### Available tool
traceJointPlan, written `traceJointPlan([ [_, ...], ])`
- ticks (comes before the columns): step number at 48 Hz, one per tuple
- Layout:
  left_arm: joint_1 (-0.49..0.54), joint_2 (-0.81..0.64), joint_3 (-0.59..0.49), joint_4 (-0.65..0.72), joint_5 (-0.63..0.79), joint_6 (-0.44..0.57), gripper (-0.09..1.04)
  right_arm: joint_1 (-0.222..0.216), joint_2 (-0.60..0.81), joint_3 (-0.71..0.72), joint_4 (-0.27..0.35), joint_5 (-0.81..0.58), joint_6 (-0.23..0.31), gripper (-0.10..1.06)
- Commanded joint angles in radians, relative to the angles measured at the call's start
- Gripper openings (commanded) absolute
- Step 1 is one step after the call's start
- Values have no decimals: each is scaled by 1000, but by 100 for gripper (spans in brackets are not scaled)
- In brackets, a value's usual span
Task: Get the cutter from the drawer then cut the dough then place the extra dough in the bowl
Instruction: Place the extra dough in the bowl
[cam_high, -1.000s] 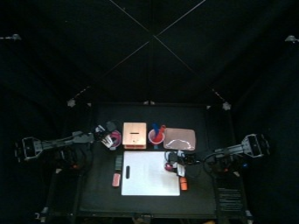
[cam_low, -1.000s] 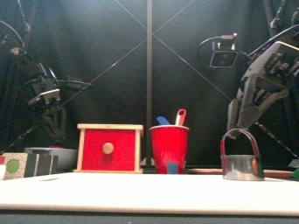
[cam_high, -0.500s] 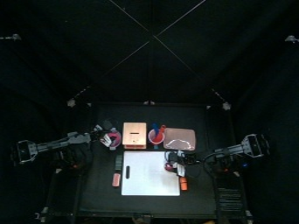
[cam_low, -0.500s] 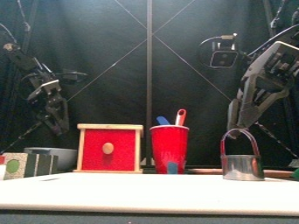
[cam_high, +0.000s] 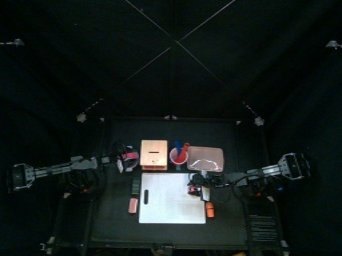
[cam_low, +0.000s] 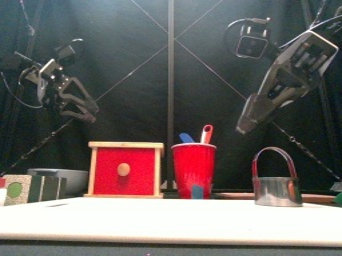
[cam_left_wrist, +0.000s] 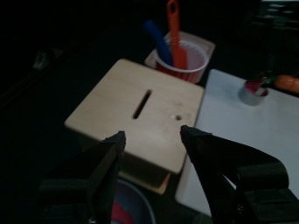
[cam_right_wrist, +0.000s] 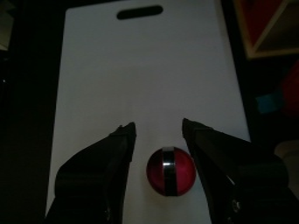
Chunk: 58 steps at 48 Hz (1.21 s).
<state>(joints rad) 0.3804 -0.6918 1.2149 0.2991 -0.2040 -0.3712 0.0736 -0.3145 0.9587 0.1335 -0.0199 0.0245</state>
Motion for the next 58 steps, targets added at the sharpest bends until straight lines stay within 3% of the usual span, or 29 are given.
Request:
traceJointPlan([
  [1, -38, 0, 15, 15, -143, 18, 89, -3, -49, 5, -23, -100, 0, 83],
  [12, -123, 5, 63, 14, -330, 63, 89, -11, -84, 75, -40, -310, -2, 83],
  [23, -189, 28, 74, -2, -365, 84, 88, -29, -81, 132, -38, -440, 0, 83],
  [40, -218, 153, 46, -14, -407, 120, 88, -44, -81, 150, -28, -511, 0, 83],
  [58, -218, 155, 57, -23, -407, 121, 88, -64, -81, 146, -31, -525, -2, 83],
])
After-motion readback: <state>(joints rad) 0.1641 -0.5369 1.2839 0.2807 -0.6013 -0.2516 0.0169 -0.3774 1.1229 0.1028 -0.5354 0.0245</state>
